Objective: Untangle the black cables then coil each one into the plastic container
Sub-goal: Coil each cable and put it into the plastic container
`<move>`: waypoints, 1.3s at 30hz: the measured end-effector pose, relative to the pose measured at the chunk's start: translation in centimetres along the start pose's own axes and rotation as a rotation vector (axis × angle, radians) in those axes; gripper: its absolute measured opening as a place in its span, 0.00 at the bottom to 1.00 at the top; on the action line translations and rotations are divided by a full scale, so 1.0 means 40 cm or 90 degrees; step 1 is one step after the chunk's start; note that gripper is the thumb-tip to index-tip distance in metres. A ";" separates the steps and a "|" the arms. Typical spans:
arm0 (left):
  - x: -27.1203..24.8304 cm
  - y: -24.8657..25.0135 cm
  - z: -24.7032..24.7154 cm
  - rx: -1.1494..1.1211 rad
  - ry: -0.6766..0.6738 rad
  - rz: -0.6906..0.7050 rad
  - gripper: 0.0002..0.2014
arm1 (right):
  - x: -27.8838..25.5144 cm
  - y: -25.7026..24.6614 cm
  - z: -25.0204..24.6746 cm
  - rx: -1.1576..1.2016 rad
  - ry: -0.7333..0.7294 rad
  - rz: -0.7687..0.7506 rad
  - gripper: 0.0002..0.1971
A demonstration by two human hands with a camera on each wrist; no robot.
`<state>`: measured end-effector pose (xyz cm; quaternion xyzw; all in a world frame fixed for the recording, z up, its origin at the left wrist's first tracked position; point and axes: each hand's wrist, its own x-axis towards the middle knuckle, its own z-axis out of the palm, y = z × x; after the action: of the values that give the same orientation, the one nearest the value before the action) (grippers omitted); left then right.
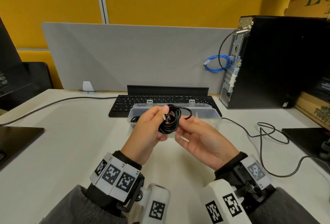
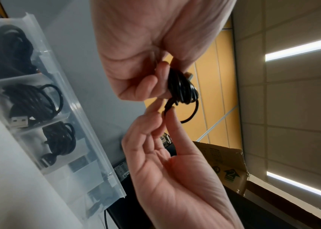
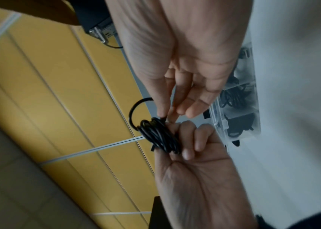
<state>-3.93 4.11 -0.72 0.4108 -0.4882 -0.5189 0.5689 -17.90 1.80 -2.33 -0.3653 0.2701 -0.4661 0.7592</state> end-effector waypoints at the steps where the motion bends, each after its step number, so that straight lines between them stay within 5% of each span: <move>1: 0.001 0.000 -0.002 -0.002 0.008 0.003 0.13 | -0.002 -0.001 0.001 -0.030 0.000 -0.011 0.07; 12: 0.009 -0.025 -0.007 0.120 0.029 0.069 0.08 | -0.015 -0.014 0.007 -0.292 0.075 -0.186 0.23; 22: 0.015 -0.027 -0.023 0.140 0.010 0.055 0.09 | -0.021 -0.006 0.009 -0.208 0.027 -0.065 0.13; 26: 0.017 -0.031 -0.022 0.172 0.054 0.097 0.08 | -0.027 -0.010 0.019 -0.224 0.014 -0.060 0.19; 29: 0.012 -0.031 -0.013 0.214 0.077 0.156 0.10 | -0.033 -0.006 0.037 -0.355 0.065 -0.130 0.25; 34: 0.007 -0.024 -0.007 0.232 0.087 0.197 0.10 | -0.031 -0.001 0.048 -0.559 0.110 -0.295 0.19; 39: 0.006 -0.022 -0.012 0.261 0.083 0.196 0.08 | -0.036 -0.015 0.067 -0.923 0.108 -0.386 0.07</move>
<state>-3.62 3.73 -1.65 0.4708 -0.6023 -0.2890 0.5762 -16.82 3.72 -0.17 -0.7899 0.4523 -0.3867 0.1479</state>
